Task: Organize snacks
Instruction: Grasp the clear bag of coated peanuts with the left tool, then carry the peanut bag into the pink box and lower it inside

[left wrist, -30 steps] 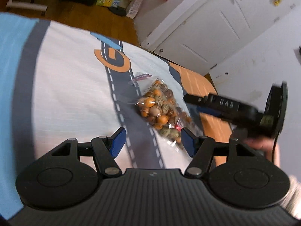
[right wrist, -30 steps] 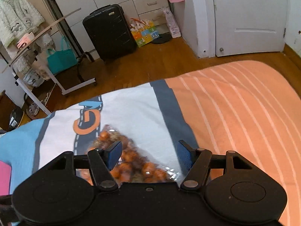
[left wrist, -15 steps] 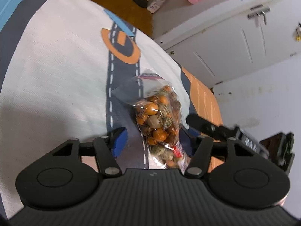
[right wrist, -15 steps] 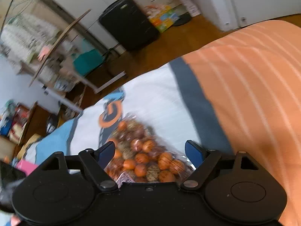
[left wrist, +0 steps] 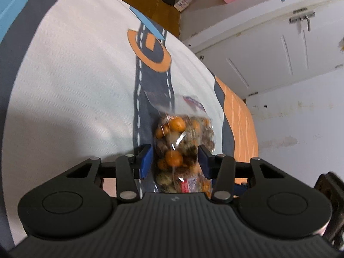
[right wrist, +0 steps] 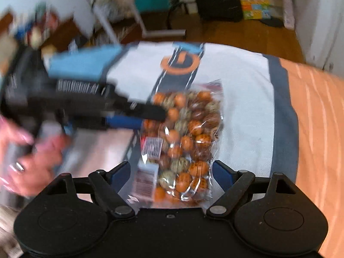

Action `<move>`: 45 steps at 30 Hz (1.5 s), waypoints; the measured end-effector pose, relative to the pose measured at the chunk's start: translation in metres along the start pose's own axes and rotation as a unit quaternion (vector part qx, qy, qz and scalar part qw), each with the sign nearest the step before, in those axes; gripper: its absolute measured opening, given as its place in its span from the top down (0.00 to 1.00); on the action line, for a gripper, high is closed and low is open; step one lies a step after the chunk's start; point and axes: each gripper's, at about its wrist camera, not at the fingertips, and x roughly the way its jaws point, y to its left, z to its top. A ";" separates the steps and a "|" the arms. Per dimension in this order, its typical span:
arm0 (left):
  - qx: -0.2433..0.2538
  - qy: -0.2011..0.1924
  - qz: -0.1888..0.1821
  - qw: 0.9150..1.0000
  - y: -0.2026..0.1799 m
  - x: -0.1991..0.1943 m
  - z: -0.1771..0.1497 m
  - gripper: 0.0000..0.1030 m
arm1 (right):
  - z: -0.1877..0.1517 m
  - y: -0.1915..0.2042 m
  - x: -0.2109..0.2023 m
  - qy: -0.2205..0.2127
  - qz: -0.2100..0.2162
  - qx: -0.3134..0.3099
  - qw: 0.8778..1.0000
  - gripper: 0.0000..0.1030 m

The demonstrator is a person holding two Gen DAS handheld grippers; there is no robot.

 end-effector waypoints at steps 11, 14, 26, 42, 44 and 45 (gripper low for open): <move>0.066 0.002 0.044 0.997 -0.022 0.005 -0.019 0.57 | 0.010 0.003 0.030 -0.010 -0.062 0.032 0.997 0.11; 0.084 0.013 0.048 0.995 -0.027 0.003 -0.020 0.56 | 0.012 0.004 0.023 -0.010 -0.057 0.046 0.997 0.19; 0.091 0.029 0.092 0.991 -0.044 -0.046 -0.037 0.57 | 0.011 0.050 -0.005 0.030 -0.042 0.051 0.997 0.22; 0.131 0.025 0.116 0.984 -0.057 -0.138 -0.056 0.57 | -0.002 0.124 -0.057 -0.020 -0.013 0.017 1.000 0.22; 0.139 0.021 0.123 0.982 -0.056 -0.149 -0.059 0.56 | -0.006 0.138 -0.061 -0.033 -0.011 0.020 0.999 0.22; 0.143 0.021 0.128 0.981 -0.054 -0.157 -0.061 0.56 | -0.009 0.146 -0.062 -0.041 -0.011 0.019 0.999 0.22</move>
